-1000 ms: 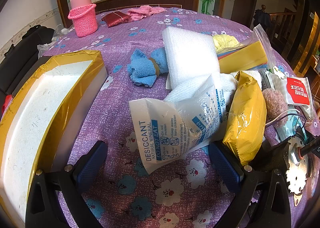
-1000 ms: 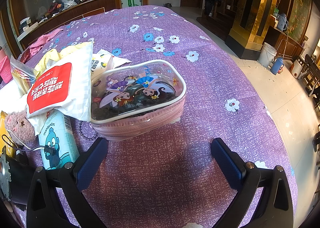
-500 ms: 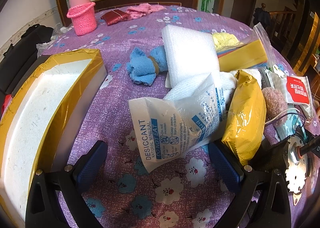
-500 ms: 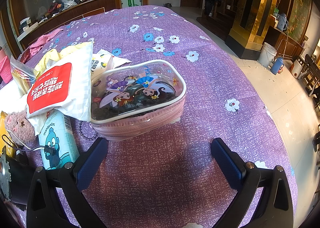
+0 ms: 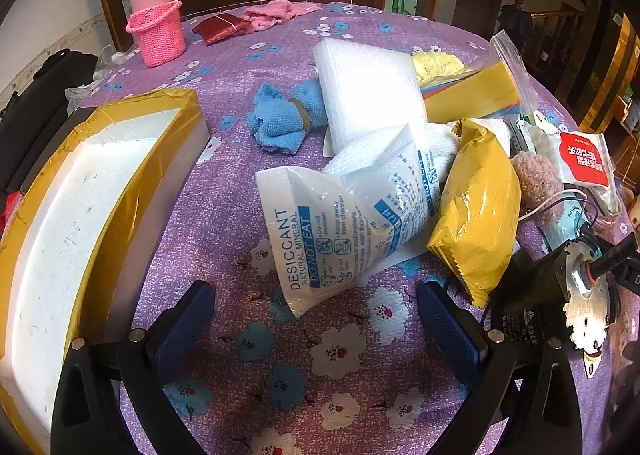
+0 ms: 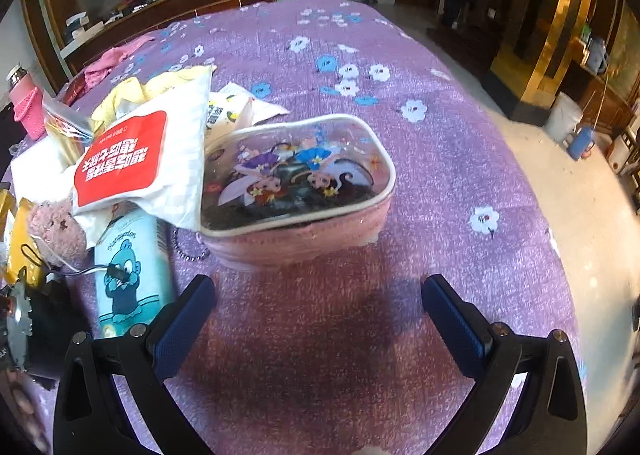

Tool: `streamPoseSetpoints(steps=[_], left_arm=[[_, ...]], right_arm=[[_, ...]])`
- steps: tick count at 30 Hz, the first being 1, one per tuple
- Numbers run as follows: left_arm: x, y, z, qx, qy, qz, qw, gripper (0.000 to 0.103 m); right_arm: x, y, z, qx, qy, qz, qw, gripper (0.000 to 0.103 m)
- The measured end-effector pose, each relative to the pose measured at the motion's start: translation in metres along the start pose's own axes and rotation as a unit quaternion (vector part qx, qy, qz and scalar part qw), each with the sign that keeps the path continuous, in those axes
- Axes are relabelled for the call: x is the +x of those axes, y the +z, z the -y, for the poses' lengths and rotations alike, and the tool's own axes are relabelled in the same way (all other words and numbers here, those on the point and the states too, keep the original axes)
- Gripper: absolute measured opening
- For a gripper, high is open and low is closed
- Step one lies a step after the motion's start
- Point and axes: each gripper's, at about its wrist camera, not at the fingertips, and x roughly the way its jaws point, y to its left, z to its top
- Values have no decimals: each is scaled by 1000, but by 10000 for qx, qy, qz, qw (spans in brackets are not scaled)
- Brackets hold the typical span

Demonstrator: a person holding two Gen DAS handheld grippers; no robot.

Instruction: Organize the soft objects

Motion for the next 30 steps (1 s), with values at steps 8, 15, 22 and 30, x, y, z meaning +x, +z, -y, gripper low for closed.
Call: streamPoseSetpoints(steps=[8, 15, 22, 30], left_arm=[[0, 0, 0, -3, -3, -2, 10000, 103], [0, 0, 0, -2, -2, -2, 10000, 103], [0, 0, 0, -1, -1, -2, 10000, 103], [0, 1, 0, -98, 59, 8, 9999, 103]], right_arm=[[0, -3, -2, 2, -106, 67, 9999, 103], [-2, -6, -1, 21, -108, 87, 9999, 103], [-20, -7, 17, 511, 11, 122, 9986, 98], [-135, -34, 15, 306, 553, 2173, 9741, 103]])
